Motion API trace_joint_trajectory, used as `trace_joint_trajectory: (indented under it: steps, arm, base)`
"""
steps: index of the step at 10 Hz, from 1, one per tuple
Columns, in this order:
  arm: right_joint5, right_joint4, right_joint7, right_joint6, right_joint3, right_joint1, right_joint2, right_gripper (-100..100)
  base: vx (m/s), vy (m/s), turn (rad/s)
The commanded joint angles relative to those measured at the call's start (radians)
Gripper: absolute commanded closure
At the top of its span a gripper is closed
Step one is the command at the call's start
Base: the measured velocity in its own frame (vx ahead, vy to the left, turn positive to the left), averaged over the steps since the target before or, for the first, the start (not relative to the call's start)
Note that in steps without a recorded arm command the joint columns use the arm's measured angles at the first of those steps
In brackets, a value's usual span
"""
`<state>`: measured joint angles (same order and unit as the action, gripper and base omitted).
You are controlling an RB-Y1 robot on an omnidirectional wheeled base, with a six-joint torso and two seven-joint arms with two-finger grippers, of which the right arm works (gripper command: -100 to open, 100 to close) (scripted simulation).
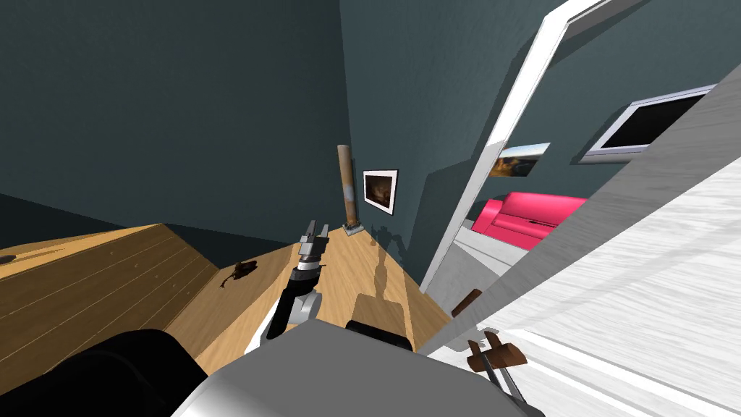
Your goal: Pull the door open
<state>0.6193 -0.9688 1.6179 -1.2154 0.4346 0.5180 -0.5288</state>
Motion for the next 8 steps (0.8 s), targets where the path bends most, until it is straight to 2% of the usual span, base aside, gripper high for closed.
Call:
trace_joint_trajectory:
  steps: [1,5,6,8]
  arm:
    - [-0.008,0.014,0.012,-0.011,0.010,-0.004,-0.008,100]
    - [-0.026,0.046,0.043,-0.037,0.033,-0.020,-0.028,100]
    - [-0.024,0.041,0.038,-0.032,0.030,-0.020,-0.026,100]
    - [-0.031,0.058,0.052,-0.040,0.040,-0.029,-0.031,100]
  base:
    - [-0.273,-0.037,0.132]
    - [-0.266,-0.023,0.128]
    - [-0.104,-0.011,0.023]
    - [-0.180,-0.021,0.124]
